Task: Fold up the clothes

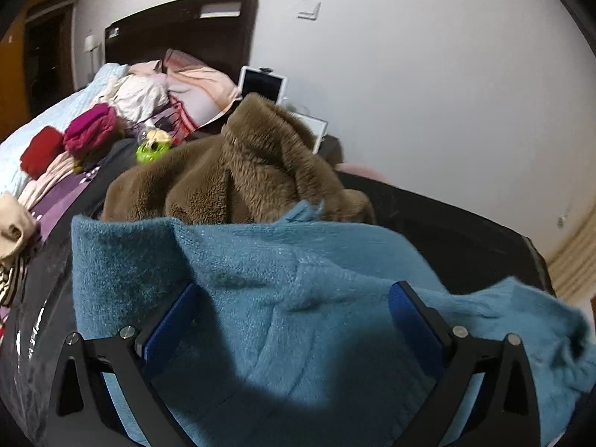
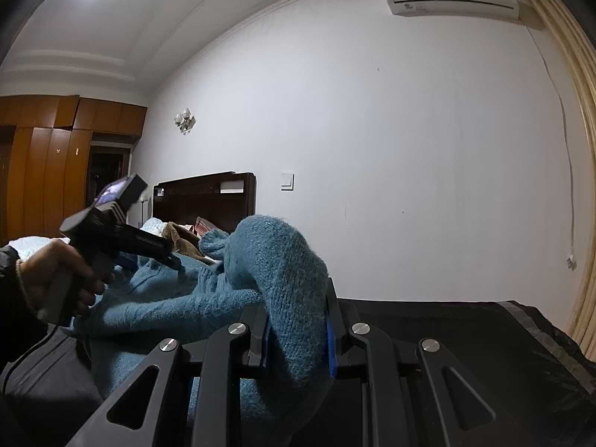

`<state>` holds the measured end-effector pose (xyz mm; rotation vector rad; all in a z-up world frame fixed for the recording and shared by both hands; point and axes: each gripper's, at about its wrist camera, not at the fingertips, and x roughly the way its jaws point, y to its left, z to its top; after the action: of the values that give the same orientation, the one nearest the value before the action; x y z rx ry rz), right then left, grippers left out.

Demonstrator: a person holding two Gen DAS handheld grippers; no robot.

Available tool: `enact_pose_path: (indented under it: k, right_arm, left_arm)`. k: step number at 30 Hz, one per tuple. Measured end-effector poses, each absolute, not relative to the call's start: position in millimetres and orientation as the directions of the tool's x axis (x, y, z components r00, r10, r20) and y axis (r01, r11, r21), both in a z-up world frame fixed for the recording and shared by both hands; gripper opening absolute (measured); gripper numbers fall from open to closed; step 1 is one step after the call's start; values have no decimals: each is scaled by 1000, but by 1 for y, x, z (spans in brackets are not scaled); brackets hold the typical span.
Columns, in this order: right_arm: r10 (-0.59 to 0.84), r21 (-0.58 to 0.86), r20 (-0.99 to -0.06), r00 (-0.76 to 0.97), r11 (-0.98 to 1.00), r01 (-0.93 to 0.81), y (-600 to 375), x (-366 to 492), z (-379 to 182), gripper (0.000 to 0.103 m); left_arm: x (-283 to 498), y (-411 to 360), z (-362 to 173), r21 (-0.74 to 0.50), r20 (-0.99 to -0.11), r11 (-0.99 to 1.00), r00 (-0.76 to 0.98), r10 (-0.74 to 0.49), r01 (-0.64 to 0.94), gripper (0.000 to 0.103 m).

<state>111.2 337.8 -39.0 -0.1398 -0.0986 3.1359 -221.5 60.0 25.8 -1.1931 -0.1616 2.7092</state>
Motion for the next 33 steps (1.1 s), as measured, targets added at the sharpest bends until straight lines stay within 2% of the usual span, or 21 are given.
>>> enact_pose_path:
  k: [3,5,6,8,9,10,11,15,17,26,33]
  right_arm:
    - [8,-68,-88,-996,-998,-2,338,110,-39,21]
    - [13,-68,-86,-996,-998,-7,338,109,-39,21]
    - [17,-67,-83,-996,-998,-11,338,109,-40,21]
    - [29,-68,-72,-997,-997,-24,339,110,-40,21]
    - [36,-70,-63,-997,-997,-32,338,112,-40,21]
    - [44,-71,-53,-998,-997,-40,339,113,-39,21]
    - [54,-73,-39,-998,-996,-51,339,115,-39,21]
    - [93,-71,18,-996,-993,-94,339,123,-36,21]
    - [114,-63,43,-993,-991,-116,341,127,-34,21]
    - [202,-40,153,-967,-977,-210,344,153,-9,21]
    - [276,-28,328,-903,-953,-302,348,195,49,21]
  left_arm:
    - [-217,62,22,-149,-708,-982,-680,190,-120,90]
    - [-213,60,23,-158,-701,-978,-683,206,-132,71]
    - [-211,59,24,-171,-697,-975,-682,221,-140,65]
    - [-206,56,26,-189,-686,-971,-687,238,-148,44]
    - [-204,52,28,-209,-678,-966,-689,255,-152,38]
    - [-201,48,30,-242,-667,-958,-690,281,-157,22]
    - [-198,43,32,-274,-655,-948,-691,307,-162,12]
    - [-178,22,39,-397,-582,-900,-710,396,-177,11]
    - [-161,14,46,-421,-540,-886,-730,418,-195,11]
    - [-60,-6,117,-420,-268,-843,-841,470,-337,11]
    - [10,-9,160,-420,-81,-790,-848,524,-447,11]
